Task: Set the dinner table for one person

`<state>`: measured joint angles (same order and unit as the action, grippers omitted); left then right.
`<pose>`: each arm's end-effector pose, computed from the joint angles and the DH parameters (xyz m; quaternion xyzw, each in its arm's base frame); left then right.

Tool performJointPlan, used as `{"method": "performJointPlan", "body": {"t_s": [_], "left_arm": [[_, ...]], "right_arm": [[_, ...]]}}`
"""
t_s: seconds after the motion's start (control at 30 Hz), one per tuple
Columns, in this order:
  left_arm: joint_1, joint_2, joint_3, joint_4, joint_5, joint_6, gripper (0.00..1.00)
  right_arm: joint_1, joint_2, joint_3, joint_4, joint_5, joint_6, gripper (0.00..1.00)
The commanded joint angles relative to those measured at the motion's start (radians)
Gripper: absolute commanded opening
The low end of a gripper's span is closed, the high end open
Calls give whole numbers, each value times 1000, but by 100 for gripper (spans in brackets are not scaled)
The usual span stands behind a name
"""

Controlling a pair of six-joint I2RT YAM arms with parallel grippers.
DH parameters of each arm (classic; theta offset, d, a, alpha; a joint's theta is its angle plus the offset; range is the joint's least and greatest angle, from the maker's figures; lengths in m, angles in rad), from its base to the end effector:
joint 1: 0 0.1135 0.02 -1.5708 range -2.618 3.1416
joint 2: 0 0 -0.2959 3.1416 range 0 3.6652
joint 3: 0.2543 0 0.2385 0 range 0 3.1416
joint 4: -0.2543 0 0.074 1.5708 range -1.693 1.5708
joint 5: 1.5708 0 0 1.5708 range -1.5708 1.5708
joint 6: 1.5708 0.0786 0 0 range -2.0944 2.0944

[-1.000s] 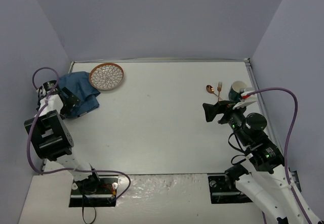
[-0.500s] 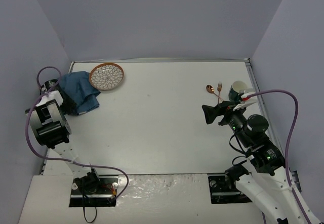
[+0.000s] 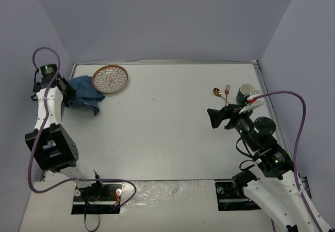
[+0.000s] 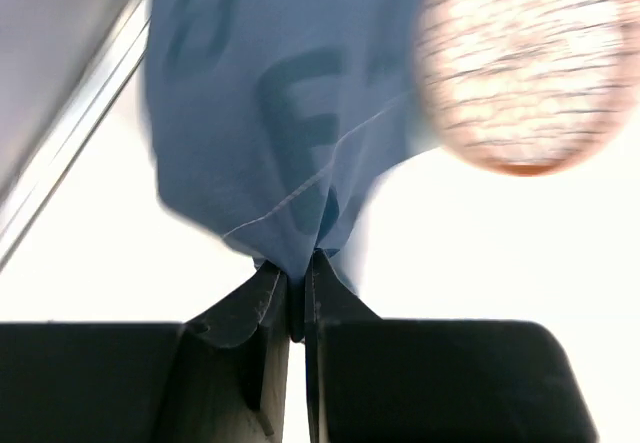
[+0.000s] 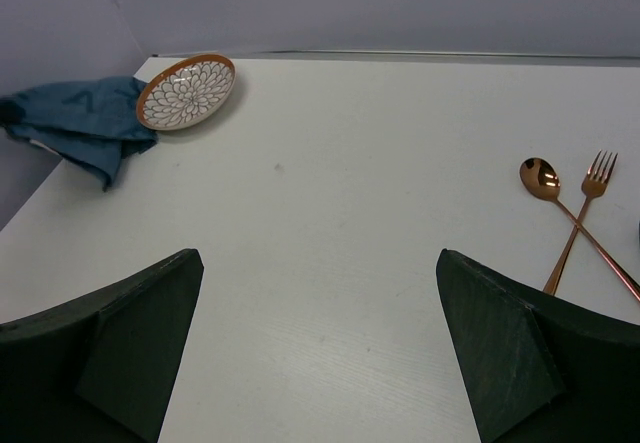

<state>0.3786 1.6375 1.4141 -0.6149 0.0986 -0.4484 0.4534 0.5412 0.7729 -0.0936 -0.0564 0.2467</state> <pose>0.3559 0.1332 0.3029 -0.3585 0.8610 -0.0585 0.3559 0.1134 0.0602 0.3983 -0.0889 0.6507 0.2759 0.7018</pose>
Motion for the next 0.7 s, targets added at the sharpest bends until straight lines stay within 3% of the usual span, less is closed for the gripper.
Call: {"method": "performJointPlan", "body": {"t_s": [0.0,0.13,0.3,0.57,0.67], "left_arm": [[-141,-195,270,-186,-26,7,0],[-286,-196,481,-288,-22,-3,0],[-474,-147,695,-296,-11,-32,0],[-710,100,1164,-392,59,-3,0],[-763,92,1151,-391,82,18,0]], "right_arm": [[7,72,51,79,-35,20,100],[5,122,73,80,-72,30,100],[7,155,88,80,-83,37,100],[7,212,137,78,-28,-4,100],[7,210,146,77,-25,-4,100]]}}
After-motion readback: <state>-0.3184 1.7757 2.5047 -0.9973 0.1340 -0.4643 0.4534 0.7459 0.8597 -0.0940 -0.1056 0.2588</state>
